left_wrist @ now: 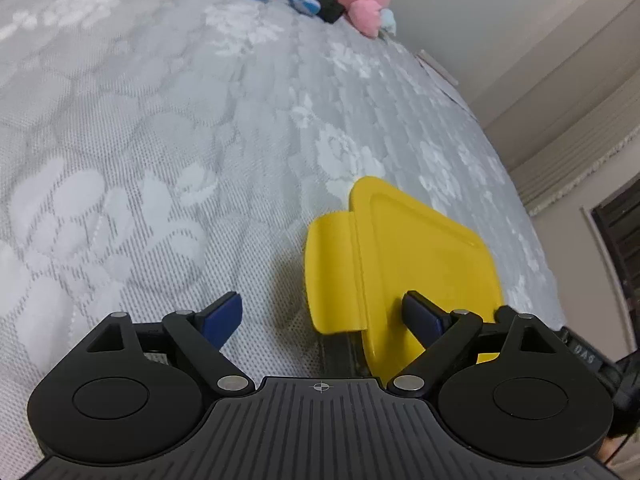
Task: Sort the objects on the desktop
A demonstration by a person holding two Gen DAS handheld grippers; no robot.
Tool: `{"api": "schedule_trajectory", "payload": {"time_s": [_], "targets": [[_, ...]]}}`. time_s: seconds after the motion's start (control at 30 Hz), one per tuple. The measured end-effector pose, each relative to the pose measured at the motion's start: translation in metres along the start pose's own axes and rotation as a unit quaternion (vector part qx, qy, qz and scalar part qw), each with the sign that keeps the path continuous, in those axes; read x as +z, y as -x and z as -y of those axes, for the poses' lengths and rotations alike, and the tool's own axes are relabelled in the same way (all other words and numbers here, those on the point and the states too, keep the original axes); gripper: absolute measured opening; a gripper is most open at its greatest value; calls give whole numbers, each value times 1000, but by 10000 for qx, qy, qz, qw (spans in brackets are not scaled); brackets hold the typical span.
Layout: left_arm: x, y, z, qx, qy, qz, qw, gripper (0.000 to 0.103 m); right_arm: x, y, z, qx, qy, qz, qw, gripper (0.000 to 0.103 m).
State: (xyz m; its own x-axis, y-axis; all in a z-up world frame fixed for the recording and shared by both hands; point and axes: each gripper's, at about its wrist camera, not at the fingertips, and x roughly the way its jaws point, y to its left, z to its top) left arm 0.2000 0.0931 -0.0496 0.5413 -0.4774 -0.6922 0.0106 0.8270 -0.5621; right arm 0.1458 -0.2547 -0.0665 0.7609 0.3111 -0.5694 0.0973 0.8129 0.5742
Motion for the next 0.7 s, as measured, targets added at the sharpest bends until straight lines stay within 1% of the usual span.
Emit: {"api": "schedule_trajectory", "payload": {"time_s": [0.03,0.1,0.2,0.27,0.37,0.43,0.5,0.57,0.6,0.63,0.67,0.7], "targets": [[-2,0,-1,-86,60,-95,9999,91,1,0,0,-21,33,-20,10000,48],[-7,-3,3,-199,9,-305,9993,90,3,1,2,-85,28,-43,10000,47],[-12,-1,10,-162,-167,-456,9987,90,0,4,1,-121,81,-51,9999,45],[-15,-2,11,-151,-212,-525,9983,94,-1,7,0,-145,117,-56,9998,45],[-13,-11,7,-213,-97,-549,9982,96,-3,8,-4,-231,246,1,9994,46],[-11,-15,12,-190,-231,-496,9983,97,-3,8,-10,-323,402,52,9987,46],[-11,-19,20,-126,-471,-409,9980,98,-5,10,-13,-385,494,67,9980,46],[-11,-20,21,-185,-458,-439,9978,98,-6,12,-13,-402,497,73,9979,46],[-11,-17,20,-212,-440,-428,9979,96,-7,13,-13,-409,479,79,9980,46],[-10,-11,18,-260,-397,-377,9982,88,-7,15,-12,-412,437,93,9981,46],[-7,-5,16,-324,-310,-297,9986,85,-7,17,-11,-403,375,126,9984,46],[-5,3,12,-452,-172,-175,9987,85,-6,19,-9,-379,296,188,9987,46]]}}
